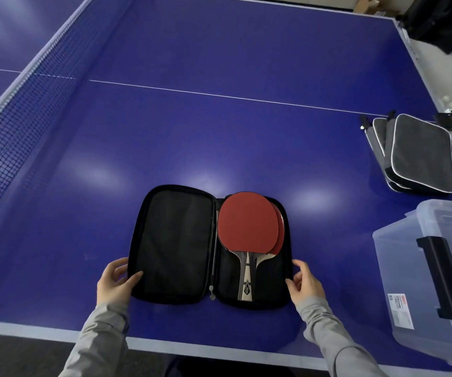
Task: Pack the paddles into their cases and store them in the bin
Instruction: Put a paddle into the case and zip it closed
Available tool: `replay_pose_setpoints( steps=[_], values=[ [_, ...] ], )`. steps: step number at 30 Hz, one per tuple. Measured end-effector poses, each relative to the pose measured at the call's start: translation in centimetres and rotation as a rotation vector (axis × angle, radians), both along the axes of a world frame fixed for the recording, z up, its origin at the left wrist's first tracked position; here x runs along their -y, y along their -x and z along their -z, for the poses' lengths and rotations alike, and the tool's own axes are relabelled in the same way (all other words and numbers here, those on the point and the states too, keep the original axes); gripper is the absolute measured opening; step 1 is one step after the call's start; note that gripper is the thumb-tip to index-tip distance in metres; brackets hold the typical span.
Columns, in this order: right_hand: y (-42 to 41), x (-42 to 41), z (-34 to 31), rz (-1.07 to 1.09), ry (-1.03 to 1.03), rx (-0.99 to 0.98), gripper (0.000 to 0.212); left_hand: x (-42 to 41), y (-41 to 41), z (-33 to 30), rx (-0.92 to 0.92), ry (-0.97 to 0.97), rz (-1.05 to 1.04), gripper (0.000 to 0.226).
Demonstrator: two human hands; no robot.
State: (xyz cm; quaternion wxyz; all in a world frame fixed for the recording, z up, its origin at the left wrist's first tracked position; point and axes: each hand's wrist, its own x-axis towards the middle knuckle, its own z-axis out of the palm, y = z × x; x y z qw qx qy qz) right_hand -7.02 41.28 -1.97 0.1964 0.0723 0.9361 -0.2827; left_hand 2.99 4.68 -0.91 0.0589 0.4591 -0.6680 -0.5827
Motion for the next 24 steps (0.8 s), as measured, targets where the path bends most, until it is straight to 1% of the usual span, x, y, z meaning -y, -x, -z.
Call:
replay_pose_setpoints(
  steps=[3,5,7,9,11,13,14,16,18,20,22,24],
  values=[
    [-0.2,0.0,0.1,0.013,0.0,-0.004,0.048,-0.9,-0.2,-2.4,-0.086,-0.071,0.004,0.036],
    [-0.4,0.1,0.0,0.018,0.005,-0.006,0.049,-2.0,-0.1,-4.1,-0.142,-0.041,0.036,0.035],
    [-0.5,0.4,-0.6,0.035,0.02,-0.065,0.046,-3.7,0.2,-6.0,-0.205,0.005,0.098,0.035],
    [-0.4,1.0,-1.8,0.07,0.081,-0.21,0.038,-6.1,0.8,-7.6,-0.262,0.042,0.186,0.039],
    [0.2,2.4,-3.6,0.1,0.215,-0.333,0.021,-8.9,1.4,-8.7,-0.297,0.049,0.278,0.04],
    [0.9,4.5,-5.9,0.085,0.35,-0.394,0.003,-11.6,2.1,-9.2,-0.3,0.065,0.353,0.041],
    [1.2,5.6,-7.0,0.072,0.407,-0.412,0.005,-12.9,2.4,-9.3,-0.297,0.092,0.39,0.043],
    [1.7,7.4,-8.9,0.054,0.508,-0.404,0.014,-14.9,2.8,-9.4,-0.309,0.152,0.462,0.045],
    [1.9,8.6,-10.2,0.032,0.548,-0.371,0.02,-16.3,3.0,-9.3,-0.33,0.201,0.52,0.045],
    [2.0,9.0,-10.7,0.016,0.518,-0.366,0.02,-17.1,3.1,-8.9,-0.341,0.201,0.568,0.047],
    [2.3,8.9,-10.6,-0.011,0.44,-0.362,0.022,-17.2,3.0,-8.6,-0.35,0.158,0.623,0.051],
    [2.7,8.2,-10.1,-0.026,0.371,-0.334,0.024,-16.6,2.8,-8.2,-0.349,0.137,0.628,0.05]
  ],
)
